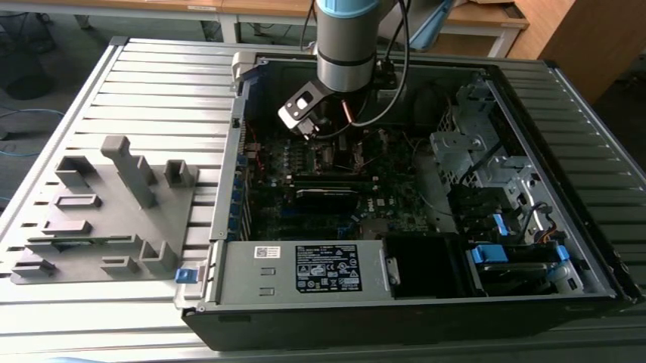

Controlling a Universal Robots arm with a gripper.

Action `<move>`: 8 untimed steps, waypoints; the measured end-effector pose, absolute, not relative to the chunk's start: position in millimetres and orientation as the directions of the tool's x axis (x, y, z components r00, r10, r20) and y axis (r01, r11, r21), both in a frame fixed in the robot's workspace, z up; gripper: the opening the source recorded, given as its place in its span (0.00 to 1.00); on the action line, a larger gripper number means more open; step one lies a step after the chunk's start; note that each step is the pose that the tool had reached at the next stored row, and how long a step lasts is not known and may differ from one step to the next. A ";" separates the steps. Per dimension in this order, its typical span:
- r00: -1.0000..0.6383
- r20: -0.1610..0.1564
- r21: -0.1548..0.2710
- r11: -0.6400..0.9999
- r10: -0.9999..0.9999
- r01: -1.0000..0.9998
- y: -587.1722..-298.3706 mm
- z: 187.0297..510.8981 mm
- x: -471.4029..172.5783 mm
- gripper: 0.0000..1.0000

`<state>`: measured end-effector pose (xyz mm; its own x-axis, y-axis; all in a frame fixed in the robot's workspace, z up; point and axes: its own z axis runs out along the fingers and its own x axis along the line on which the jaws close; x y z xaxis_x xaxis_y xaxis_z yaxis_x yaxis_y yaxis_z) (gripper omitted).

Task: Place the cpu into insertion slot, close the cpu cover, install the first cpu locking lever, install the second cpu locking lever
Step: 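Place the cpu into insertion slot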

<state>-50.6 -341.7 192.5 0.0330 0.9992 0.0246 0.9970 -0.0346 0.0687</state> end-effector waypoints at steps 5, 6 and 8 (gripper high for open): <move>0.033 0.024 0.069 -0.035 0.999 0.997 -341.8 191.2 -50.7 0.54; 0.033 0.024 0.069 -0.035 0.999 0.997 -341.8 191.1 -50.7 0.54; 0.033 0.024 0.069 -0.035 0.999 0.997 -341.7 190.9 -50.6 0.54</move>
